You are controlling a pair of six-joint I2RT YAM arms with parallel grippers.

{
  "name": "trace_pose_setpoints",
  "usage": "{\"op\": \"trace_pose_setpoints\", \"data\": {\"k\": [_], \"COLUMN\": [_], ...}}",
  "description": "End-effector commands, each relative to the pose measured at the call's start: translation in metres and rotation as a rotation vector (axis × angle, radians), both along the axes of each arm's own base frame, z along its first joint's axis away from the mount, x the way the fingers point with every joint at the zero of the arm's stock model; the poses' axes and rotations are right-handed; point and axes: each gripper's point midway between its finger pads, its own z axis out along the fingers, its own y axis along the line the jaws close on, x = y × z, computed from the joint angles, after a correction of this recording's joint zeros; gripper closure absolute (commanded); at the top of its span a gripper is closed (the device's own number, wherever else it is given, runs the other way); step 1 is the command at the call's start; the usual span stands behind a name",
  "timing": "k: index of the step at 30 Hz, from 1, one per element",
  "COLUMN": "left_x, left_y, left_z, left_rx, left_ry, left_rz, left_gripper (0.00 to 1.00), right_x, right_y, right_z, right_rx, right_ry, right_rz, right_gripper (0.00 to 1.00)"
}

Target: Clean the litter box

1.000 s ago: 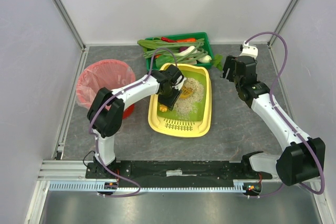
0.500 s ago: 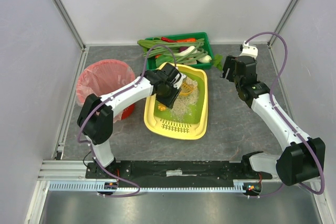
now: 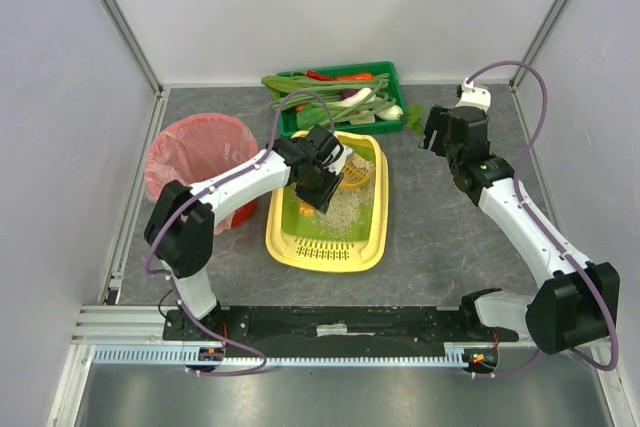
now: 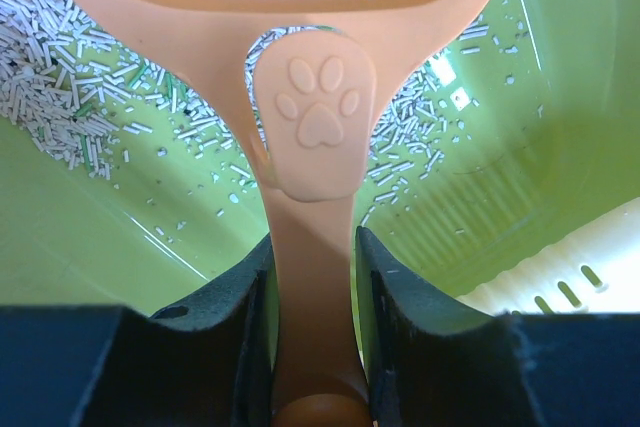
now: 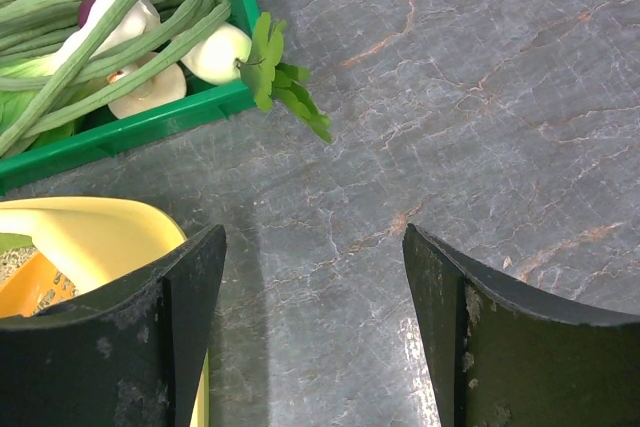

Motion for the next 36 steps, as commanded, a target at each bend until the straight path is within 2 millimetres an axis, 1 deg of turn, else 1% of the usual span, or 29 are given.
{"op": "trace_pose_setpoints", "data": {"k": [1, 2, 4, 5, 8, 9, 11, 12, 13, 14, 15, 17, 18, 20, 23, 25, 26, 27, 29, 31, 33, 34, 36], "left_x": [0.002, 0.000, -0.010, -0.013, -0.033, -0.041, -0.051, -0.060, -0.065, -0.071, -0.074, -0.074, -0.070, -0.068, -0.082, -0.082, -0.084, -0.084, -0.086, -0.090, -0.090, -0.090, -0.092], "left_y": [-0.011, -0.011, -0.007, -0.005, 0.006, 0.012, 0.017, 0.020, 0.022, 0.027, 0.031, 0.039, 0.042, 0.040, 0.028, 0.032, 0.035, 0.034, 0.031, 0.032, 0.036, 0.034, 0.033], "left_z": [0.019, 0.025, 0.028, 0.033, 0.031, 0.032, 0.032, 0.031, 0.031, 0.026, 0.029, 0.028, 0.031, 0.036, 0.033, 0.032, 0.027, 0.029, 0.036, 0.037, 0.037, 0.039, 0.041], "left_rx": [-0.081, -0.092, -0.091, -0.100, -0.086, -0.085, -0.075, -0.071, -0.069, -0.054, -0.054, -0.034, -0.028, -0.045, -0.051, -0.044, -0.043, -0.082, -0.096, -0.069, -0.086, -0.114, -0.109], "left_ry": [-0.039, -0.042, -0.010, -0.009, 0.042, 0.047, 0.043, 0.040, 0.038, 0.053, 0.040, 0.020, -0.004, 0.010, 0.051, 0.040, 0.056, 0.079, 0.069, 0.046, 0.063, 0.076, 0.064], "left_rz": [0.009, 0.011, 0.014, 0.016, 0.015, 0.016, 0.005, -0.016, -0.023, -0.025, -0.025, -0.011, 0.017, 0.033, -0.018, 0.005, 0.022, 0.047, 0.041, -0.004, 0.043, 0.056, 0.052], "left_gripper": [0.98, 0.98, 0.98, 0.98, 0.98, 0.98, 0.98, 0.98, 0.98, 0.98, 0.98, 0.98, 0.98, 0.98, 0.98, 0.98, 0.98, 0.98, 0.98, 0.98, 0.98, 0.98, 0.98], "right_x": [0.002, 0.001, 0.002, 0.002, 0.005, 0.005, 0.007, 0.008, 0.009, 0.009, 0.010, 0.010, 0.010, 0.010, 0.011, 0.012, 0.011, 0.011, 0.011, 0.011, 0.012, 0.012, 0.012], "right_y": [-0.003, -0.003, -0.003, -0.002, 0.000, 0.001, 0.003, 0.005, 0.006, 0.006, 0.006, 0.007, 0.007, 0.008, 0.010, 0.011, 0.010, 0.011, 0.008, 0.008, 0.010, 0.010, 0.010], "right_z": [0.025, 0.024, 0.023, 0.025, 0.023, 0.023, 0.021, 0.021, 0.019, 0.020, 0.019, 0.021, 0.020, 0.019, 0.019, 0.019, 0.020, 0.021, 0.021, 0.020, 0.018, 0.018, 0.020], "right_rx": [0.024, 0.025, 0.025, 0.028, 0.028, 0.031, 0.033, 0.038, 0.040, 0.041, 0.042, 0.042, 0.043, 0.042, 0.050, 0.051, 0.049, 0.050, 0.049, 0.048, 0.052, 0.054, 0.052], "right_ry": [-0.073, -0.073, -0.070, -0.075, -0.066, -0.065, -0.060, -0.059, -0.055, -0.056, -0.053, -0.057, -0.054, -0.053, -0.051, -0.051, -0.053, -0.056, -0.057, -0.054, -0.049, -0.047, -0.052], "right_rz": [-0.019, -0.021, -0.020, -0.019, -0.010, -0.005, 0.004, 0.012, 0.012, 0.013, 0.013, 0.017, 0.017, 0.019, 0.027, 0.030, 0.029, 0.031, 0.020, 0.020, 0.026, 0.025, 0.025], "right_gripper": [0.20, 0.20, 0.20, 0.20, 0.20, 0.20, 0.20, 0.20, 0.20, 0.20, 0.21, 0.20, 0.20, 0.20, 0.21, 0.20, 0.20, 0.20, 0.21, 0.20, 0.20, 0.20, 0.21]}}
